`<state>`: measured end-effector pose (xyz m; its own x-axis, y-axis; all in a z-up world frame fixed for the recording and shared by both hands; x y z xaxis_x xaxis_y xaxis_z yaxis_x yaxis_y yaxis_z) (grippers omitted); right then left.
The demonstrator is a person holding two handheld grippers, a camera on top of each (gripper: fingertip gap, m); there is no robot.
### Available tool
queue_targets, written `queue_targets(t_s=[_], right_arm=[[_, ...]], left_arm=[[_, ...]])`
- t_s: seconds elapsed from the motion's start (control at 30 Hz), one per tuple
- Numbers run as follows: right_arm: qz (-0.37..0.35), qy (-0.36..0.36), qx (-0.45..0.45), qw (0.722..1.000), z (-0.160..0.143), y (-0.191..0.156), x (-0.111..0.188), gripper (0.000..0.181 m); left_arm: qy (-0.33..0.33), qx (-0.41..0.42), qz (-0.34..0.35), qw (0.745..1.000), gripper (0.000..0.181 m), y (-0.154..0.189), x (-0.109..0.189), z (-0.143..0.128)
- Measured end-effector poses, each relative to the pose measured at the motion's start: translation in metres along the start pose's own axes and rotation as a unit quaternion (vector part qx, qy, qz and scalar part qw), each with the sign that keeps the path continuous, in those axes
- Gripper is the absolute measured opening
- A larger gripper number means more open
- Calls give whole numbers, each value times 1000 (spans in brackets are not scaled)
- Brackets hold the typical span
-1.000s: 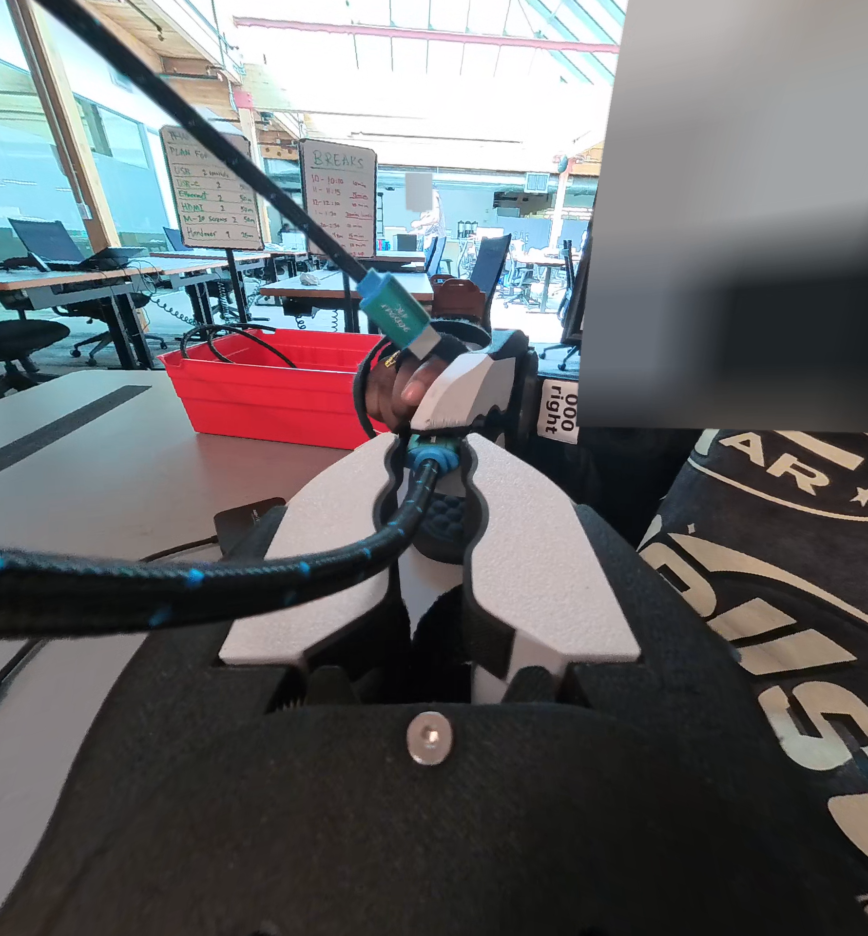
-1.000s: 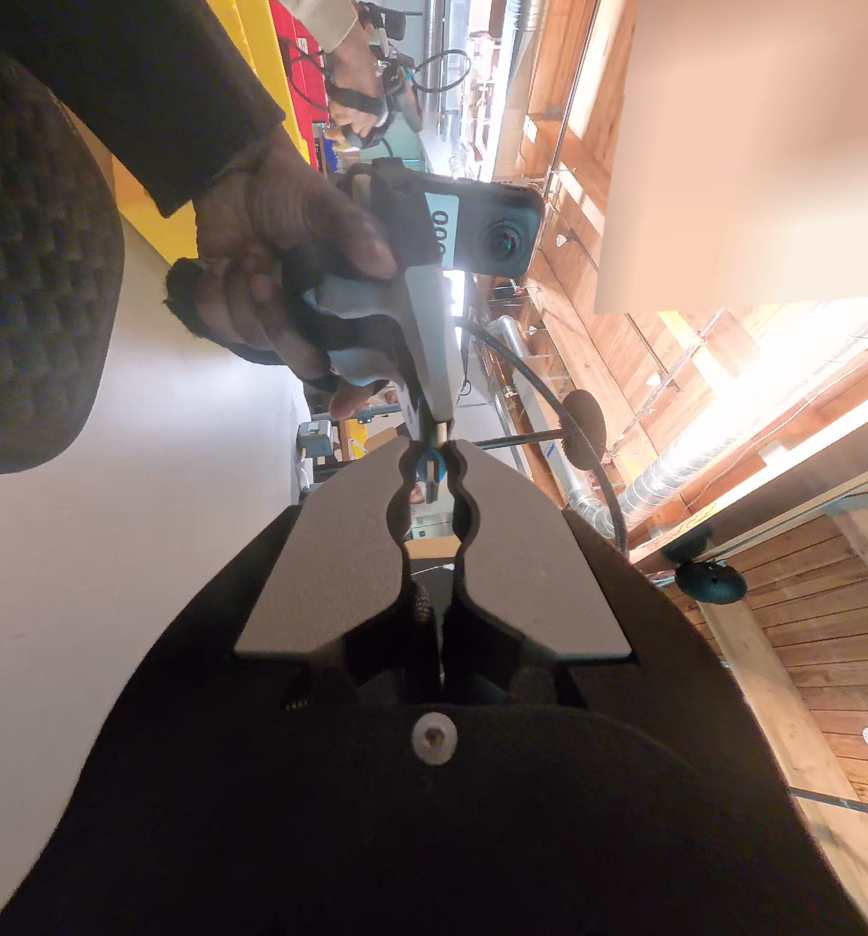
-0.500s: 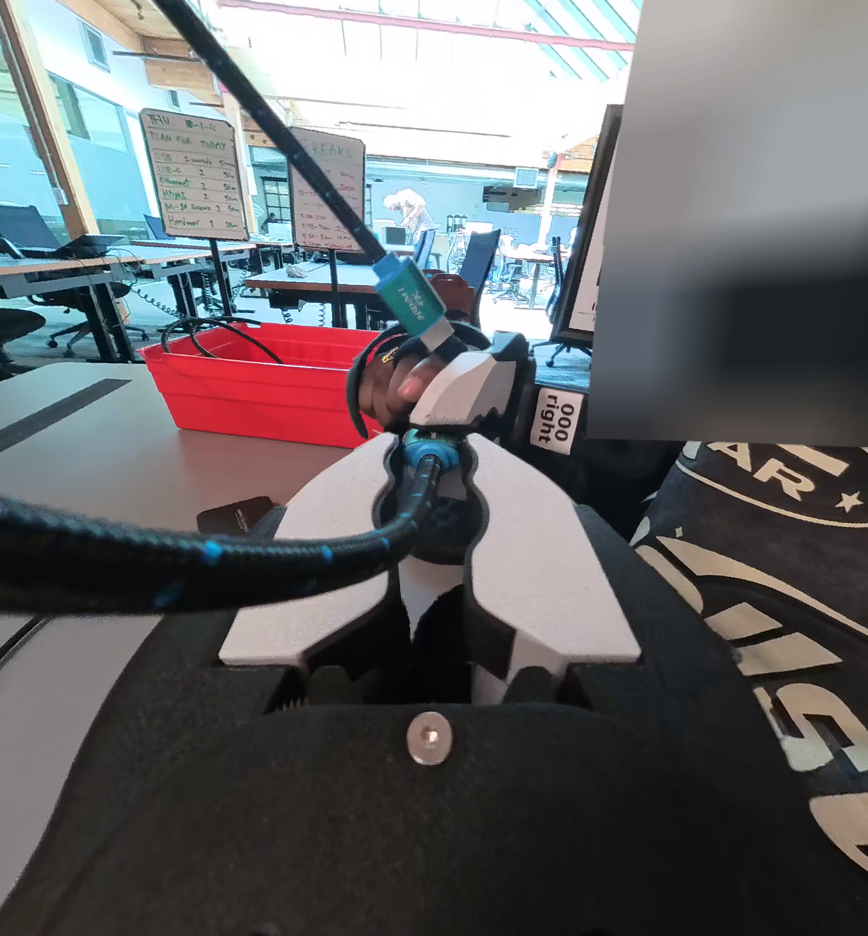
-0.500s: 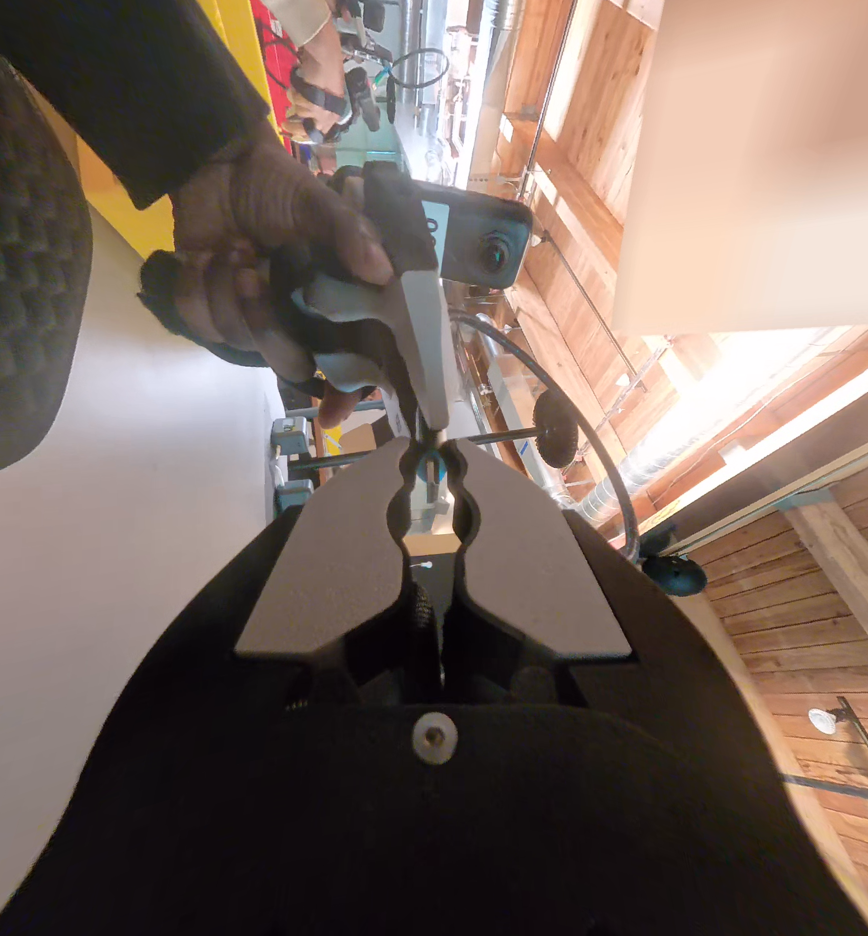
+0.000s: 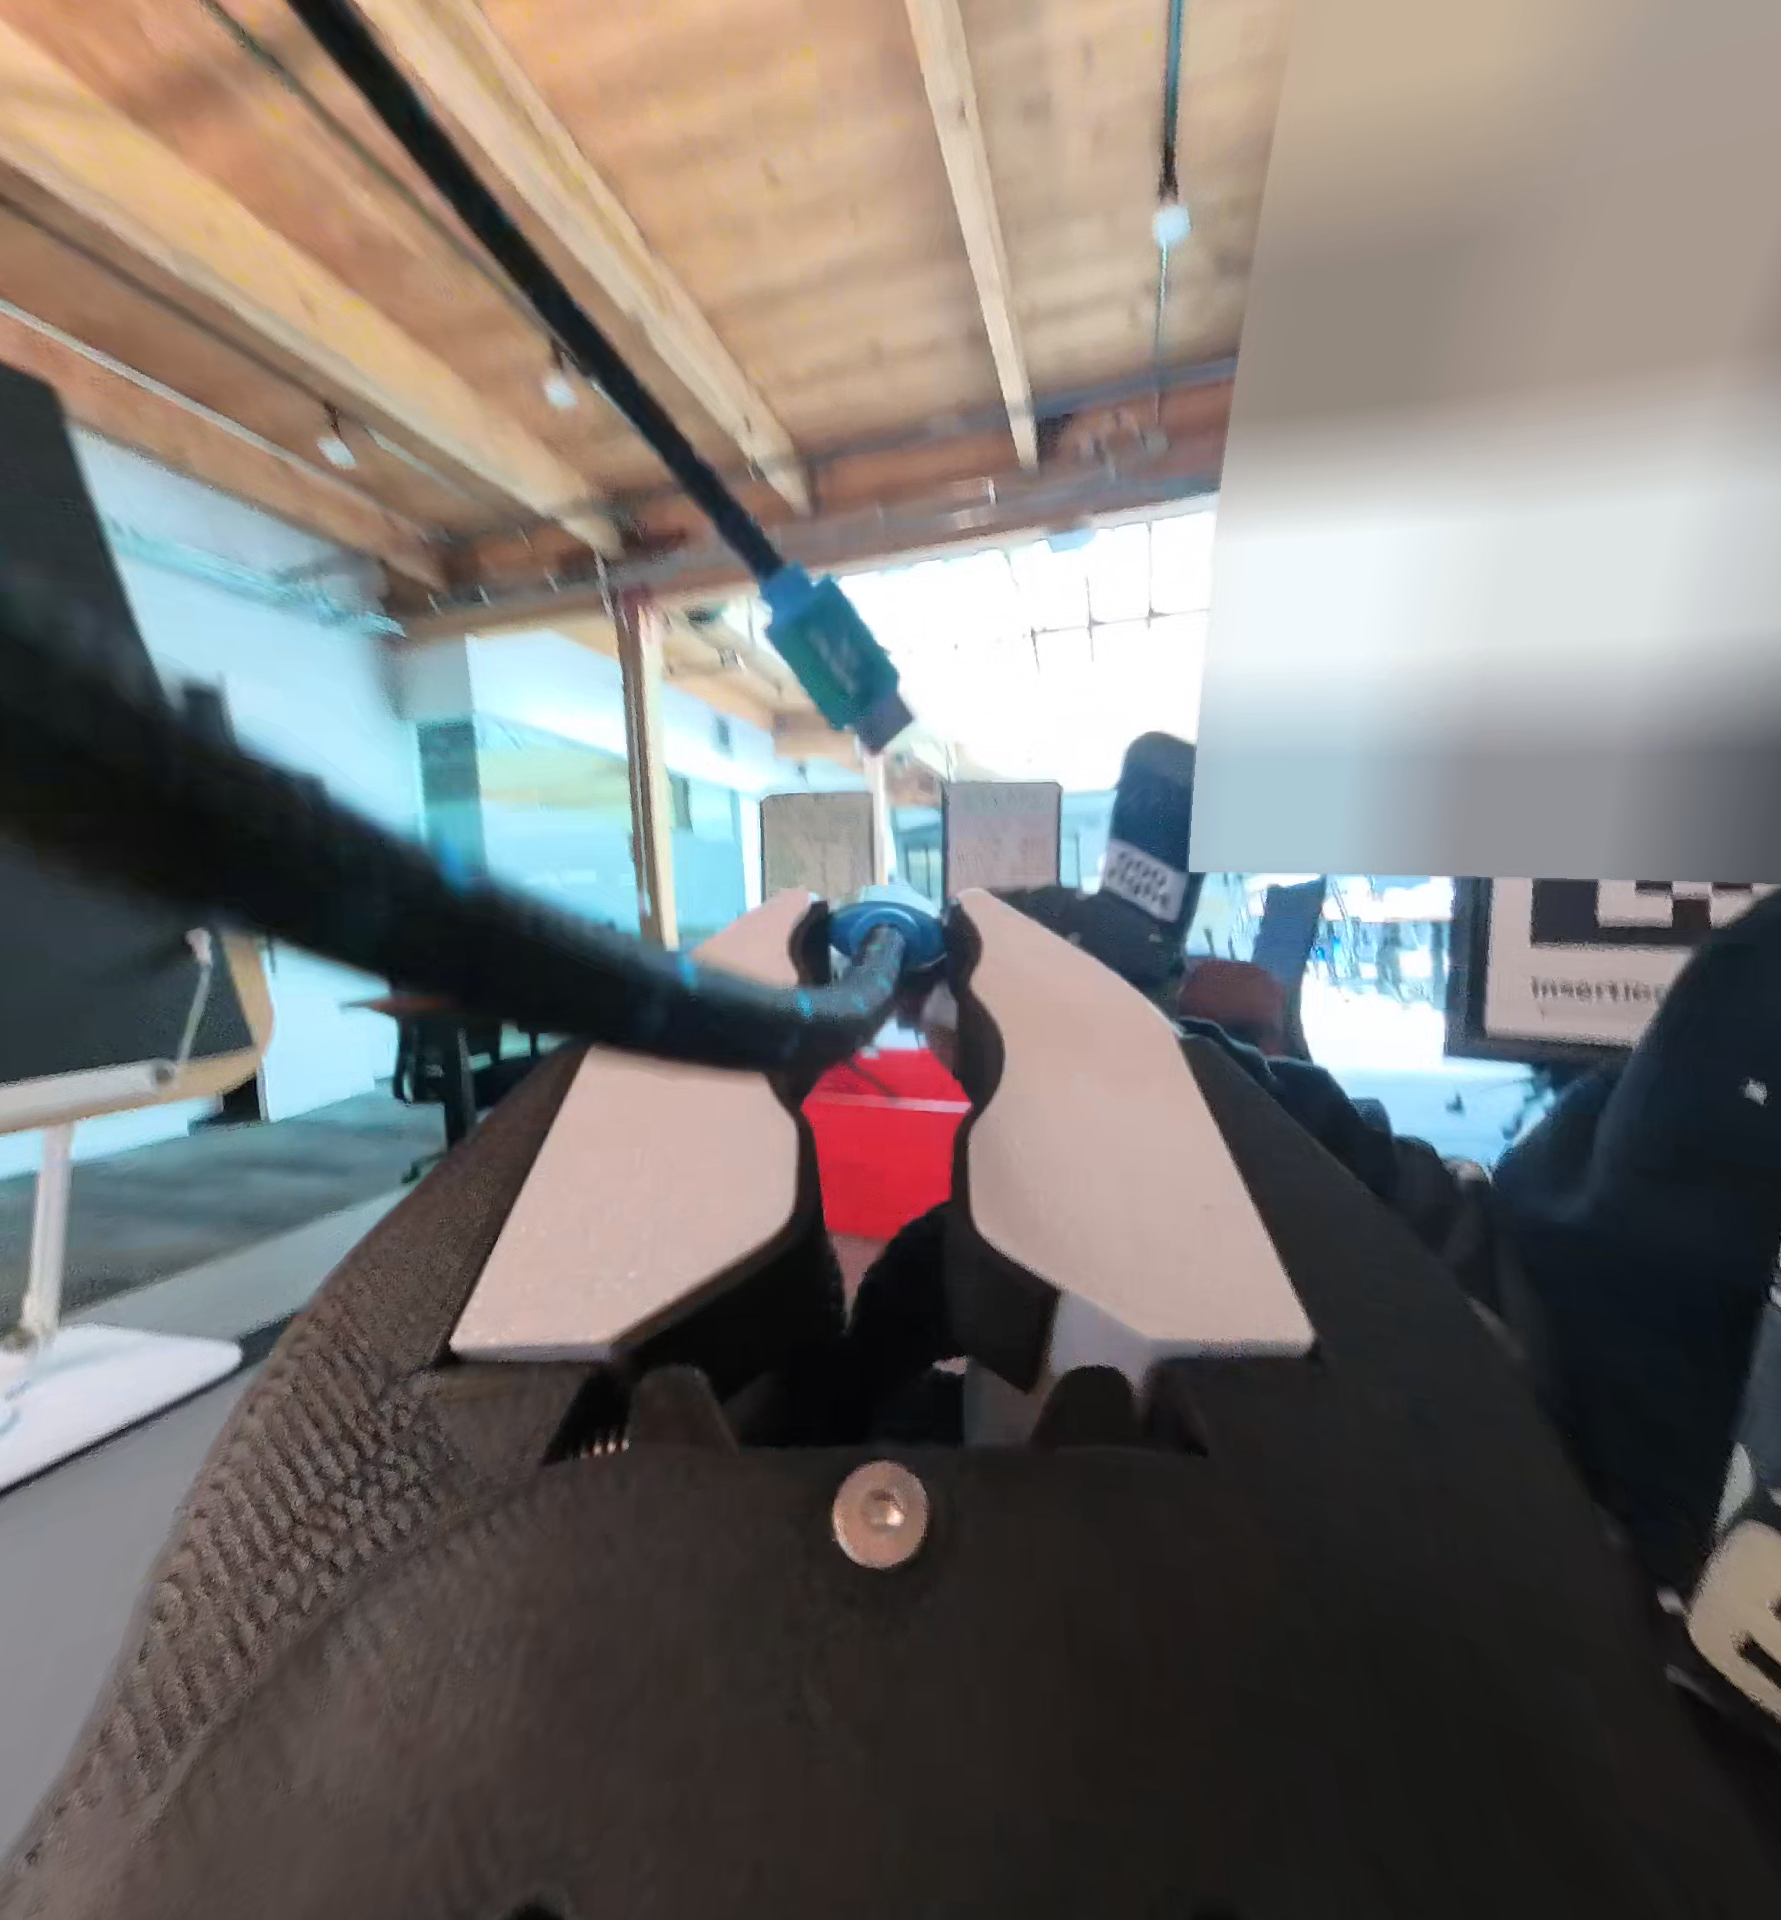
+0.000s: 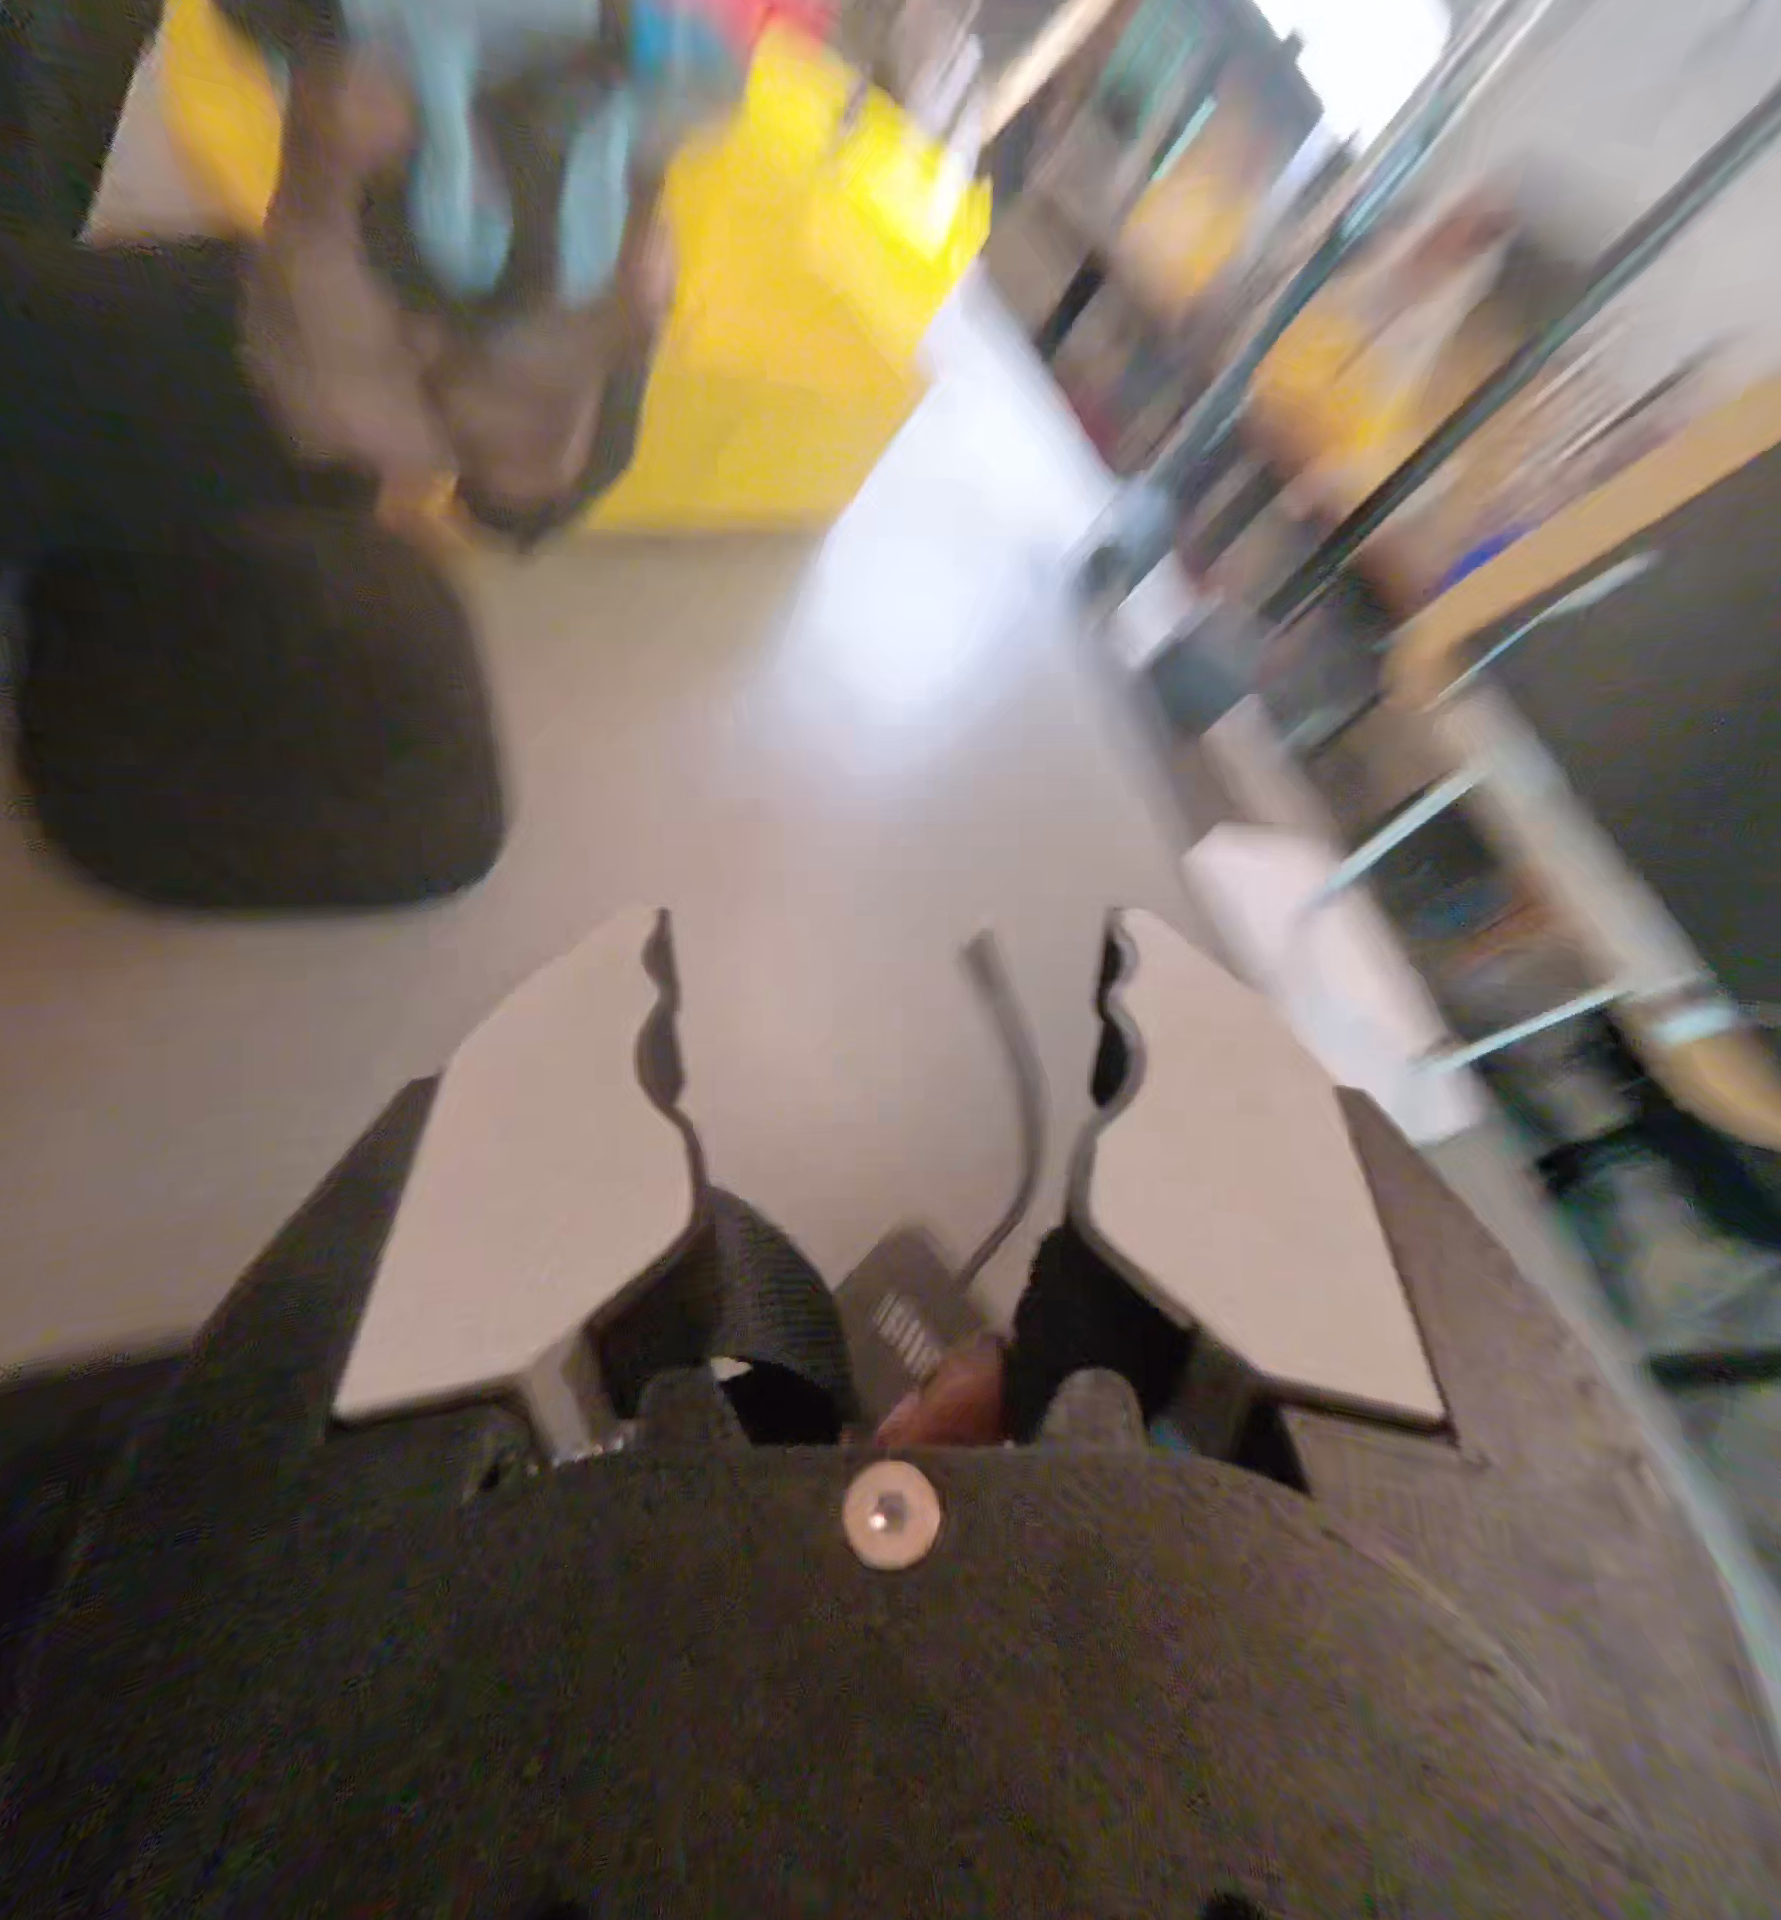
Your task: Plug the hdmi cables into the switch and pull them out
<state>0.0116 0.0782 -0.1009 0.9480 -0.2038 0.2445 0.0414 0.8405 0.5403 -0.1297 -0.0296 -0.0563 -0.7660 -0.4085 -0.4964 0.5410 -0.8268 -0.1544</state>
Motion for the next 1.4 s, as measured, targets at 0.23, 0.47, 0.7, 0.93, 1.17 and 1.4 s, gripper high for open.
queue_targets(t_s=[0.23,0.47,0.7,0.93,1.17,1.4], right_arm=[[271,-369,122,881,-86,-8,-14,86],[317,-404,219,829,-160,16,-42,91],[364,-397,162,827,-165,-4,-36,69],[317,-425,66,845,-106,-46,28,70],[271,-451,34,850,-105,-110,71,71],[249,-422,27,871,-112,-115,64,76]], left_arm=[[54,-30,9,998,21,0,10,17],[38,-36,3,999,21,1,8,13],[56,-25,9,998,21,-3,14,18],[54,-20,8,998,21,-4,13,14],[55,-9,-2,998,21,-1,8,10],[49,-9,-10,999,21,1,3,7]])
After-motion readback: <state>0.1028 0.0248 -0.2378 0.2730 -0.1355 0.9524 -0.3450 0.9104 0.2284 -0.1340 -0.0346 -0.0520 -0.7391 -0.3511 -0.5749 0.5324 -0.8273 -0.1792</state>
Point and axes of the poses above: each gripper's, where its closed fingertips meet, x back along the fingers, z out of its top, y = z × x across the jaws, the point moved 3 cm from there along x, back along the fingers, and after that the axes turned 12 degrees about -z, right-handed, at the moved point
